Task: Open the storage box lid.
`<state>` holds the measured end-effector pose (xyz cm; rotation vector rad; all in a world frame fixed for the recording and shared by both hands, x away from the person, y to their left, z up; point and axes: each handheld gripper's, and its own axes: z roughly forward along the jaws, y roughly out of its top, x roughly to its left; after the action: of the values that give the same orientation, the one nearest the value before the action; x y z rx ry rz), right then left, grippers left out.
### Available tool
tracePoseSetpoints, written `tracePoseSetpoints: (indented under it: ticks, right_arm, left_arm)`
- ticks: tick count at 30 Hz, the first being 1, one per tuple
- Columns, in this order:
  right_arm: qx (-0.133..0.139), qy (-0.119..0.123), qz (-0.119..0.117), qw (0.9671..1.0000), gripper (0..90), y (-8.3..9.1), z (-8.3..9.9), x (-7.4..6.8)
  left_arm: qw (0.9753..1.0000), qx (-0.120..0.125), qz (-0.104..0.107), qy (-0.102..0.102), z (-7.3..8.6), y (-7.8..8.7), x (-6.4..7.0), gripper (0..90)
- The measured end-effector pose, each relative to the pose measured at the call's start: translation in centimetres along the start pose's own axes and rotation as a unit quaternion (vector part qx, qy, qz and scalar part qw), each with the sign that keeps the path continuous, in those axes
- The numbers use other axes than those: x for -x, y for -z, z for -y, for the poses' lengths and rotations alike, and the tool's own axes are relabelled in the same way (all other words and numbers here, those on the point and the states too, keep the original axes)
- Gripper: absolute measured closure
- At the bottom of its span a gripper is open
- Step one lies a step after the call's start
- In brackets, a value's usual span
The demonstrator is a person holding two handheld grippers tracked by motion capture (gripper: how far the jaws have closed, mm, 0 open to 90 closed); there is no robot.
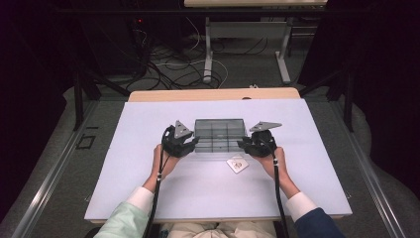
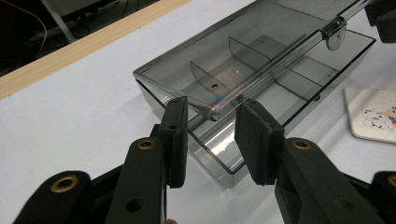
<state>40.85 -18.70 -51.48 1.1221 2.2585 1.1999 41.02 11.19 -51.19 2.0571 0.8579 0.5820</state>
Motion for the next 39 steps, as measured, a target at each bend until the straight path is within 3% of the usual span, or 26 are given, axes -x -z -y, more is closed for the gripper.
tracePoseSetpoints:
  ticks: [3, 11, 12, 25, 39]
  right_arm:
    - [0.001, -0.016, 0.01, 0.9998, 65.4, 0.29, -0.04, 0.49]
    - [0.018, -0.005, 0.038, 0.9991, 62.7, 0.49, -0.36, 1.0]
    - [0.019, 0.002, 0.04, 0.999, 62.7, 0.47, -0.39, 1.02]
    - [0.031, 0.015, 0.049, 0.9982, 64.3, 0.46, -0.54, 0.91]
    - [0.038, 0.02, 0.055, 0.9975, 67.0, 0.5, -0.64, 0.7]
  left_arm:
    - [1.0, 0.0, 0.0, 0.0, 0.0, 0.0, -0.02, 64.6]
    - [1.0, 0.0, 0.002, -0.005, -0.01, 0.03, -0.1, 65.1]
    - [0.9999, -0.01, 0.007, -0.007, -0.09, 0.21, -0.14, 65.5]
    - [1.0, 0.005, 0.003, -0.005, -0.15, 0.24, -0.26, 67.8]
    - [0.9999, 0.004, 0.009, -0.001, -0.26, 0.45, -0.46, 69.7]
